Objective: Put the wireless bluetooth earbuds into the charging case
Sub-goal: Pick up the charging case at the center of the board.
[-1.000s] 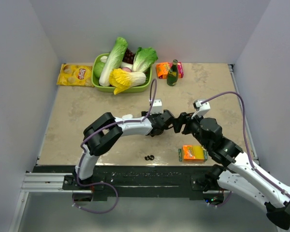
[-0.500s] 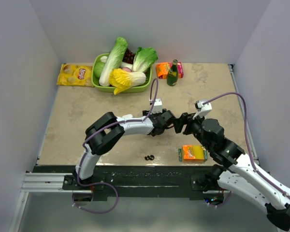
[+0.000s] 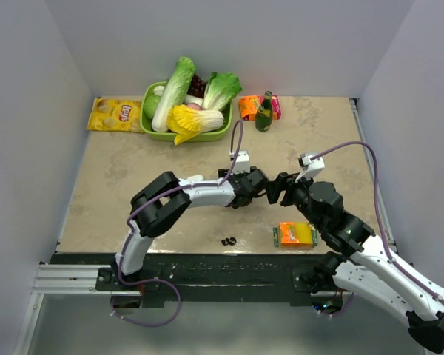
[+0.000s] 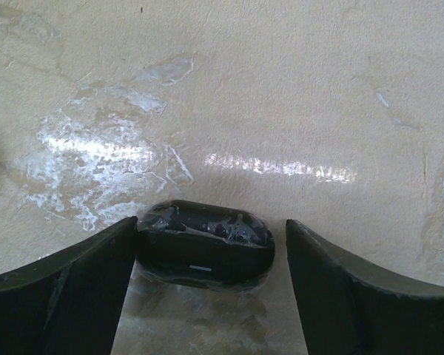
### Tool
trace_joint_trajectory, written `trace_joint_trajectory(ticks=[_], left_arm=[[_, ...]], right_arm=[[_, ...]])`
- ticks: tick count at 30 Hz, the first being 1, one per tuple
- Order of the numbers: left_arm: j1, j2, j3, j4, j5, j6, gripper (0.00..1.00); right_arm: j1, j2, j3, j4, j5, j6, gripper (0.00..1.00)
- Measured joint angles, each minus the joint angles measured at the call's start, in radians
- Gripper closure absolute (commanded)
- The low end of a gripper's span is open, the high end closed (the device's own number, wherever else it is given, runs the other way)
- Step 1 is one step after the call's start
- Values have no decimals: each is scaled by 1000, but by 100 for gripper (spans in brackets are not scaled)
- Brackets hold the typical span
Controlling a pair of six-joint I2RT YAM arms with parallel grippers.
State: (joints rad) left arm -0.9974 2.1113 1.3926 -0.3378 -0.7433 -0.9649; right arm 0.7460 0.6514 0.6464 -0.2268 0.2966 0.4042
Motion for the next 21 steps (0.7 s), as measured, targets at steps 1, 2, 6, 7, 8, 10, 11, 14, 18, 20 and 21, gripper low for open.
trace_joint_trajectory(ticks=[1, 2, 6, 7, 8, 10, 11, 14, 18, 20, 21], left_arm=[[0, 0, -1, 2, 0, 3, 16], [0, 0, -1, 3, 1, 5, 16], [0, -2, -8, 10, 1, 10, 21], [0, -4, -11, 12, 1, 11, 22], [0, -6, -15, 15, 0, 12, 23], [0, -9, -22, 21, 0, 14, 26], [0, -11, -27, 25, -1, 15, 28], [0, -17, -41, 39, 0, 20, 42], [-1, -29, -69, 76, -1, 34, 82], [-1, -37, -84, 97, 0, 40, 97], [-1, -45, -95, 111, 2, 44, 100]], right_arm=[[0, 0, 0, 0, 0, 0, 31], [0, 0, 0, 0, 0, 0, 31], [0, -4, 0, -3, 0, 0, 31], [0, -6, 0, -4, 0, 0, 31], [0, -8, 0, -4, 0, 0, 31], [0, -11, 0, -6, 0, 0, 31], [0, -11, 0, -6, 0, 0, 31], [0, -11, 0, -6, 1, 0, 31], [0, -11, 0, -6, 0, 3, 31], [0, -11, 0, -6, 1, 4, 31], [0, -11, 0, -6, 0, 4, 31]])
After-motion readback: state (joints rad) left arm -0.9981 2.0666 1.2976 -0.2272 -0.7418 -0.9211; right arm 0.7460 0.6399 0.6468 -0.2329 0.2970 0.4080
